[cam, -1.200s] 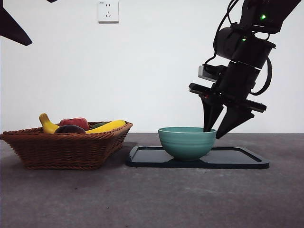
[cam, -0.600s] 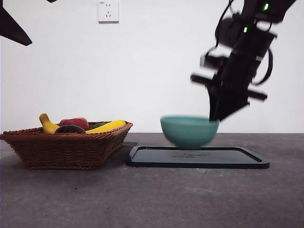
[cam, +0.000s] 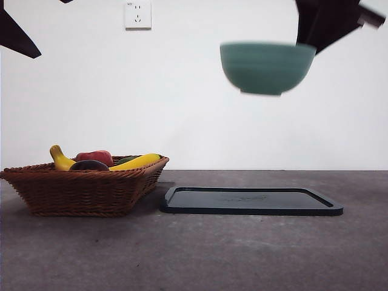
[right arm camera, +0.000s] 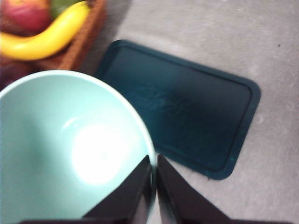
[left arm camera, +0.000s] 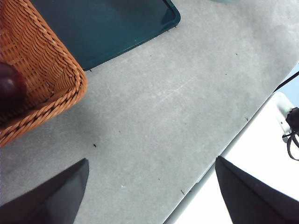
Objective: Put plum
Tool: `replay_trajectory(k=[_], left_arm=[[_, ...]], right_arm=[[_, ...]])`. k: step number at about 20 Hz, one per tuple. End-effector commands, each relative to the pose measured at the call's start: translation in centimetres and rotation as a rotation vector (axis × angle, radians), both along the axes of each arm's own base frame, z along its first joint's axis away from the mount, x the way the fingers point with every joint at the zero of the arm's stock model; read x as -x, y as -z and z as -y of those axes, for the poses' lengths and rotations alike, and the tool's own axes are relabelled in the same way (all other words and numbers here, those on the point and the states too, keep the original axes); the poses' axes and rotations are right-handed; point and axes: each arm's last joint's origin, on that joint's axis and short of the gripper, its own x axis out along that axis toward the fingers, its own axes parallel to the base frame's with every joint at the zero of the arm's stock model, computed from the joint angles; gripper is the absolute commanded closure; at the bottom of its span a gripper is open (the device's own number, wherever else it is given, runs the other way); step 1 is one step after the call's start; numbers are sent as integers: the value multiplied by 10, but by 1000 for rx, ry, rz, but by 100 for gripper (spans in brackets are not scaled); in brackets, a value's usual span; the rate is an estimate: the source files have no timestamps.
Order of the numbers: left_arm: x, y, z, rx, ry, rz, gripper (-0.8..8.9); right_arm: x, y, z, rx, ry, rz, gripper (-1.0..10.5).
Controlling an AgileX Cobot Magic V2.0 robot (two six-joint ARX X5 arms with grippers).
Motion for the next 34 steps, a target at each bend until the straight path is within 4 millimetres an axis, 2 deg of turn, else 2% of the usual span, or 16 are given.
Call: replay_trajectory(k=[1,4,7,13,19,29,34], left_arm=[[-1,-6,1,7,22,31,381],[-1,-6,1,7,22,31,381],[-1,-6,1,7,22,32,380],[-1,-6,1,7,22,31,381],[-1,-6,1,7,22,32,381],[-1,-7,1,7,22,32,381],[-1,-7,1,7,22,32,380]], right_arm=[[13,2,-3,5,-39,4,937],[32,18,-7,11,-82,-11,937],[45,43,-15,18,-123,-45,937],[54,89,-31,9,-159,-89,937],[56,131,-35,28,-160,-157,937],[49,157,-41,63,-165,-209,937],[47,160,-44,73,-161,-203,937]])
